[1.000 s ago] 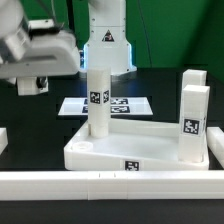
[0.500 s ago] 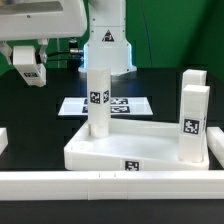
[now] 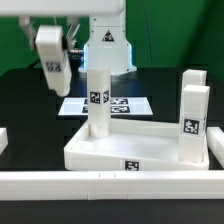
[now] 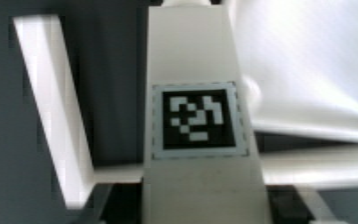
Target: Assemble desk
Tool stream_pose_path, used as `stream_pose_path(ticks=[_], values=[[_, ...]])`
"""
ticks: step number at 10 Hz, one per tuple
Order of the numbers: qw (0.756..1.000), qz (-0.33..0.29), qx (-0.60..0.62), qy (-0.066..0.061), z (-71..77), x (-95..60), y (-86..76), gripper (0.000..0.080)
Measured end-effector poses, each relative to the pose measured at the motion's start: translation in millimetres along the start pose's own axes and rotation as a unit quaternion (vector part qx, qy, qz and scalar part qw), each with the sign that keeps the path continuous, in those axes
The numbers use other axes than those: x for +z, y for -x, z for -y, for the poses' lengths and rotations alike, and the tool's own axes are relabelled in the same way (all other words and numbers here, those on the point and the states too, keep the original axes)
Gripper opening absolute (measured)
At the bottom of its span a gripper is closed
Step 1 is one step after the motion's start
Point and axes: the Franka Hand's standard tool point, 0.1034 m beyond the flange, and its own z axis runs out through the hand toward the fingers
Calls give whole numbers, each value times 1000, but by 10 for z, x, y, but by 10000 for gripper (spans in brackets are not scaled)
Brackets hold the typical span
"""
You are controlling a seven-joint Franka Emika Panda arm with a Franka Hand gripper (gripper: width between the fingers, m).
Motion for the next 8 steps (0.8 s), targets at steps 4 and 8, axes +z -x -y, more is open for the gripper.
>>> stream_pose_path(ticks=[4, 8], values=[[990, -141, 0, 23, -94, 8, -66, 291], [976, -214, -10, 36, 136, 174, -86, 291]])
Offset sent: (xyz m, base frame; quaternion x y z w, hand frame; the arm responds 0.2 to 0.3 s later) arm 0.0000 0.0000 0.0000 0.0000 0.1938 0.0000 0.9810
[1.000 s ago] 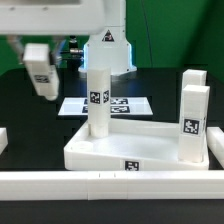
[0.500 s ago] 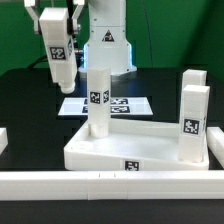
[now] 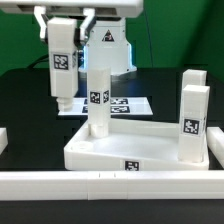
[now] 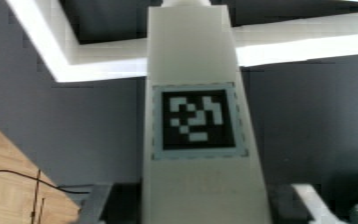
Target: Assemble desk
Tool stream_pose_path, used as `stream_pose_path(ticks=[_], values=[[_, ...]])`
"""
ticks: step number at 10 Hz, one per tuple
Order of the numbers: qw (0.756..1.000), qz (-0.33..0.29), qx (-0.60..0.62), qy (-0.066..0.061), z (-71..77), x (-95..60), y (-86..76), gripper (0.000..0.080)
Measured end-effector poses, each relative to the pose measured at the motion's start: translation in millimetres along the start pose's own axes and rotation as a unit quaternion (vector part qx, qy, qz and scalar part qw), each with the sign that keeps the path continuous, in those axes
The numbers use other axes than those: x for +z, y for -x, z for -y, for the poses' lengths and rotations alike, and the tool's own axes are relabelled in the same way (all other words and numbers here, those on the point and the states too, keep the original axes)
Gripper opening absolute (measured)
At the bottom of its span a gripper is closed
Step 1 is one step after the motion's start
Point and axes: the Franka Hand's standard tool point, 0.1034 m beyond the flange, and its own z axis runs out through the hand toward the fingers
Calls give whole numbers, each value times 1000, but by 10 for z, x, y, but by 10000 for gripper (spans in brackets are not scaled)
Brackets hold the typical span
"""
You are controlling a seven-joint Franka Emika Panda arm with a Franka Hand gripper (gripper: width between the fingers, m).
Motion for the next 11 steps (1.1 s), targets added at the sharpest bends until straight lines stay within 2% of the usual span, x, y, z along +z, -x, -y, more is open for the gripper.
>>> stream_pose_path(ticks=[1, 2, 5, 6, 7, 8, 9, 11], values=[[1000, -6, -9, -2, 108, 51, -12, 291], [1000, 0, 2, -10, 261, 72, -17, 291], [1000, 1, -6, -8, 240, 81, -2, 291], [1000, 1, -31, -5, 150, 65, 23, 291], [999, 5, -41, 0, -167, 8, 87, 291], [1000, -1, -31, -1, -220, 21, 127, 291], [999, 0, -33, -7, -135, 73, 178, 291], [999, 1, -33, -18, 40, 73, 169, 291]])
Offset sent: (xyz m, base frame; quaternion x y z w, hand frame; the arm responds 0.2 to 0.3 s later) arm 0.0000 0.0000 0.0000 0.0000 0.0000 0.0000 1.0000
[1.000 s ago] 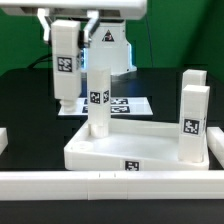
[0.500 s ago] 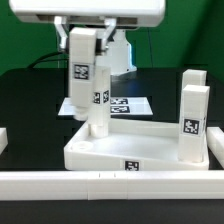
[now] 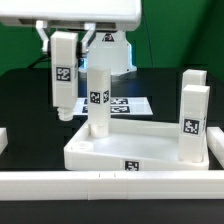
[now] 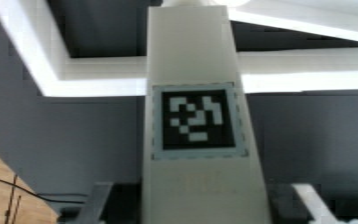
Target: Assemble desk
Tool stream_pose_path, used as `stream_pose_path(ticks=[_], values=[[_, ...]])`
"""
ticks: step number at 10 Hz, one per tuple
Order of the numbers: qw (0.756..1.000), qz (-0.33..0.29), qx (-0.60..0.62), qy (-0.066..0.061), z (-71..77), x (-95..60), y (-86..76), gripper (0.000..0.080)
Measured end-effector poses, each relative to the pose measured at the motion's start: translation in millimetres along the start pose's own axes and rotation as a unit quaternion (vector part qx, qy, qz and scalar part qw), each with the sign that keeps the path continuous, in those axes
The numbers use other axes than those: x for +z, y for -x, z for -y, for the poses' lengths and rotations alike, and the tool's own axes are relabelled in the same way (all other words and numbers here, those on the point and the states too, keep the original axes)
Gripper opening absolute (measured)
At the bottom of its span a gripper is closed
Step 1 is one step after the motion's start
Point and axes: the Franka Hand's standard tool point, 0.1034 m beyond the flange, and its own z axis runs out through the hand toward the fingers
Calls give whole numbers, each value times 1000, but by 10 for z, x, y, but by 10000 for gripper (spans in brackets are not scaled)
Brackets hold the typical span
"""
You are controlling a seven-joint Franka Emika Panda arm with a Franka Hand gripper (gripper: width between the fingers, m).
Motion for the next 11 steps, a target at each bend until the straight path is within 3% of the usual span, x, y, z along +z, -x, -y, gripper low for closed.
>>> stream_pose_path(ticks=[3, 5, 11], values=[[1000, 4, 3, -7, 157, 108, -18, 291], [1000, 12, 2, -1, 140, 261, 91, 291], [1000, 12, -2, 7, 142, 430, 189, 291]])
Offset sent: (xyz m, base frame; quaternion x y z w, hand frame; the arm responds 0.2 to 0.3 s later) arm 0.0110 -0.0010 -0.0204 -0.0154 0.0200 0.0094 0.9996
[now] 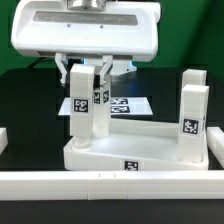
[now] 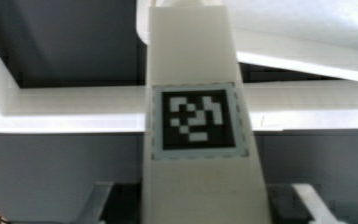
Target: Assemble desk
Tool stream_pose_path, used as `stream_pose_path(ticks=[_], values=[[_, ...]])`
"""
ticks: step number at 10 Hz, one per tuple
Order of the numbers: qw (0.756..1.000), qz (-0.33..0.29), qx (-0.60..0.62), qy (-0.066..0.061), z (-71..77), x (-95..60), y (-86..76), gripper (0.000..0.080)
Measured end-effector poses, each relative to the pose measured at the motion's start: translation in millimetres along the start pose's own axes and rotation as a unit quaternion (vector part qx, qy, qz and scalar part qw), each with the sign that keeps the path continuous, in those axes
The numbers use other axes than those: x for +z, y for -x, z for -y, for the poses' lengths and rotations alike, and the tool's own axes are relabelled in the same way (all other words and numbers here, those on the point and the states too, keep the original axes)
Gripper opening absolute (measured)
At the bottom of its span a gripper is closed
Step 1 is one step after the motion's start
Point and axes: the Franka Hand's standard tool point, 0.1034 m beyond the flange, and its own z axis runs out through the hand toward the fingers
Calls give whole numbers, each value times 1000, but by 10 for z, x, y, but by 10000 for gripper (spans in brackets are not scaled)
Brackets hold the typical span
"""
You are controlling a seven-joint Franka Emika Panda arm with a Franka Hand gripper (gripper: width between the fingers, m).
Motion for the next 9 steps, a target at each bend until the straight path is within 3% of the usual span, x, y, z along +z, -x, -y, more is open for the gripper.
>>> stream_pose_path(ticks=[7, 8, 9], values=[[1000, -10, 7, 7, 12, 59, 35, 296], [1000, -10, 7, 7, 11, 59, 35, 476], [1000, -10, 7, 7, 11, 59, 35, 608]])
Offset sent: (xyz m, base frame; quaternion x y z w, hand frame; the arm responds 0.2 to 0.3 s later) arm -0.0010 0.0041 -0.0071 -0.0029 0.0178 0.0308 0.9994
